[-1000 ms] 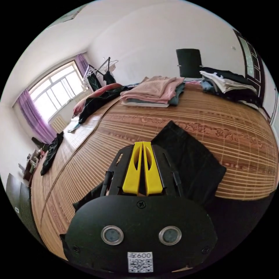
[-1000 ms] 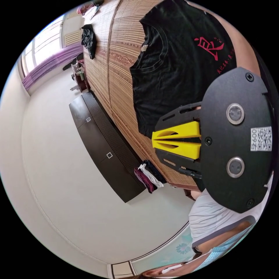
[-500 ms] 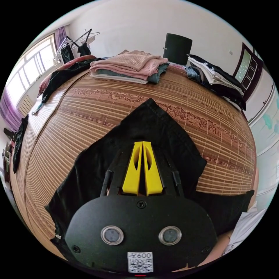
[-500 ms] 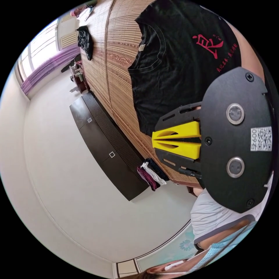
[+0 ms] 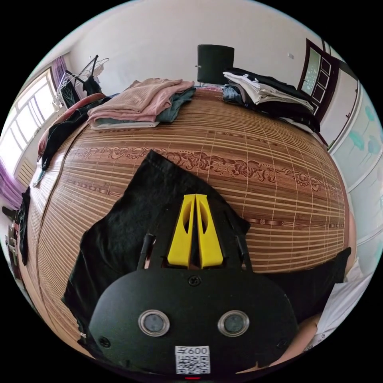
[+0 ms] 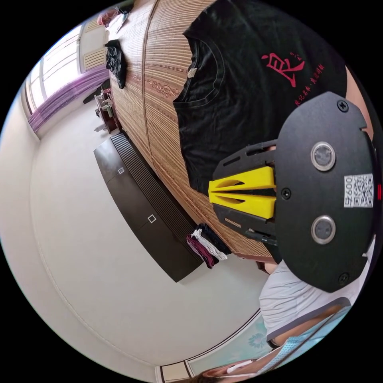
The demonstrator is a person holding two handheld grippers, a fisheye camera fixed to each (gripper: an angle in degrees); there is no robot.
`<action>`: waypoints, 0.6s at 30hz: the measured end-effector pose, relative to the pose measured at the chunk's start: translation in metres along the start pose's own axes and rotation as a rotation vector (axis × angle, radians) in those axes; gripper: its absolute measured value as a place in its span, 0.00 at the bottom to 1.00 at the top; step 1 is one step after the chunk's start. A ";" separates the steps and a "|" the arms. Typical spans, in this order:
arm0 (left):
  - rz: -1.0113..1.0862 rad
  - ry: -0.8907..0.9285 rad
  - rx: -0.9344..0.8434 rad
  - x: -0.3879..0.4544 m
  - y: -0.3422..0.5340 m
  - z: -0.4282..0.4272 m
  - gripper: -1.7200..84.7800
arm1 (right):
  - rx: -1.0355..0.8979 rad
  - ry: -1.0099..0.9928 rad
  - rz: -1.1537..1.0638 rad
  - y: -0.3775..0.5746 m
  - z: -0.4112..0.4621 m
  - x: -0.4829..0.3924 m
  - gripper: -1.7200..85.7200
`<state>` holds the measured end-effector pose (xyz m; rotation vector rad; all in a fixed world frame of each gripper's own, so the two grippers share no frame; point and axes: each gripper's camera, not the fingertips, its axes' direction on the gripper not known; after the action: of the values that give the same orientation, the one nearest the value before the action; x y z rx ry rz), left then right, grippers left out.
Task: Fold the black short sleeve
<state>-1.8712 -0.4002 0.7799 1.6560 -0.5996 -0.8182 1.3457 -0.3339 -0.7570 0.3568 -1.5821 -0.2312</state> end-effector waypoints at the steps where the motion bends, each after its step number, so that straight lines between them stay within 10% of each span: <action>1: -0.004 0.002 0.010 0.001 -0.007 -0.003 0.03 | -0.008 -0.005 0.001 -0.001 0.000 0.000 0.01; 13: -0.127 0.315 0.122 -0.035 -0.084 -0.050 0.03 | -0.041 0.017 -0.023 -0.003 -0.018 -0.006 0.01; 18: -0.186 0.143 0.213 -0.064 -0.101 -0.123 0.02 | -0.020 0.017 -0.030 0.002 -0.039 -0.006 0.01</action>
<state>-1.8194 -0.2531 0.7095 1.9695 -0.4492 -0.7805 1.3846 -0.3273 -0.7603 0.3664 -1.5573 -0.2657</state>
